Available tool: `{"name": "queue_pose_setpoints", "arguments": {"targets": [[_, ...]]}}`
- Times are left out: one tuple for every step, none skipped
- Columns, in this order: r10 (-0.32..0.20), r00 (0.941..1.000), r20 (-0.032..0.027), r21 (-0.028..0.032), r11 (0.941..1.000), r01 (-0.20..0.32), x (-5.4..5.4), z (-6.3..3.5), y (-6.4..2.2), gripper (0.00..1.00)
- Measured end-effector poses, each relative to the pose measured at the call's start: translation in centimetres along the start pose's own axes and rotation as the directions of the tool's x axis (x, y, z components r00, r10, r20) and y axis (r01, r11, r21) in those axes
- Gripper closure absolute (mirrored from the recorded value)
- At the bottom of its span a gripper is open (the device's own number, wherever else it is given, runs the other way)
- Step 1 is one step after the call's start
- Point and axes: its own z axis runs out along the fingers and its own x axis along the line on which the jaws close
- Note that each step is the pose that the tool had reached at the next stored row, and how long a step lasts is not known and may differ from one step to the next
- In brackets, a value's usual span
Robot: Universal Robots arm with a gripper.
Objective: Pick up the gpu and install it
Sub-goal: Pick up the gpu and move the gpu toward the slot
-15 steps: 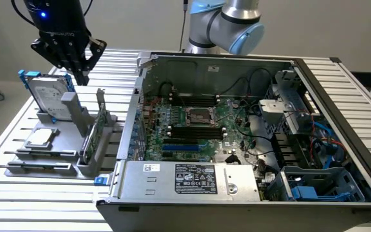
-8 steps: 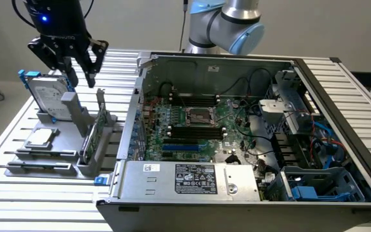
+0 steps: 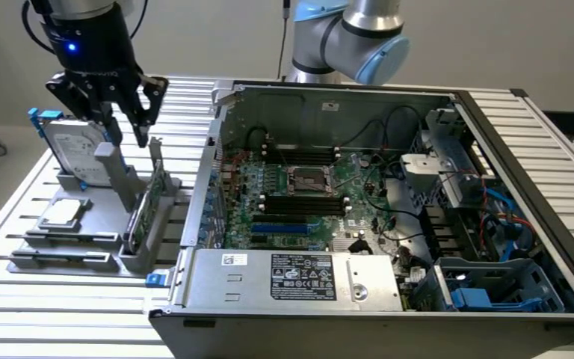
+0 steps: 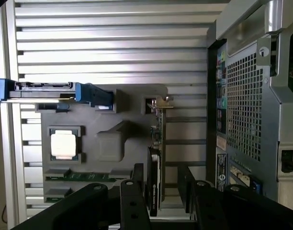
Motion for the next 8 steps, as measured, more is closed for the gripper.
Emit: {"name": "queue_pose_setpoints", "arguments": {"targets": [[0.000, 1.0000, -0.0001, 0.0000, 1.0000, 0.000, 0.0, 0.17, -0.12, 0.58], [0.000, 1.0000, -0.0001, 0.0001, 1.0000, 0.000, 0.0, 0.35, -0.24, 0.58], [0.000, 1.0000, -0.0002, 0.0002, 1.0000, 0.000, 0.0, 0.52, -0.36, 0.58], [0.000, 1.0000, 0.0000, 0.0001, 1.0000, 0.000, 0.0, 0.72, -0.50, 0.58], [0.000, 1.0000, 0.0000, 0.0001, 1.0000, 0.000, 0.0, 0.90, -0.63, 0.58], [0.000, 1.0000, -0.0001, 0.0000, 1.0000, 0.000, 0.0, 1.08, -0.75, 0.58], [0.000, 1.0000, 0.0000, 0.0000, 1.0000, 0.000, 0.0, 1.26, -0.88, 0.58], [0.000, 1.0000, -0.0001, 0.0001, 1.0000, 0.000, 0.0, 1.43, -1.00, 0.58]]}}
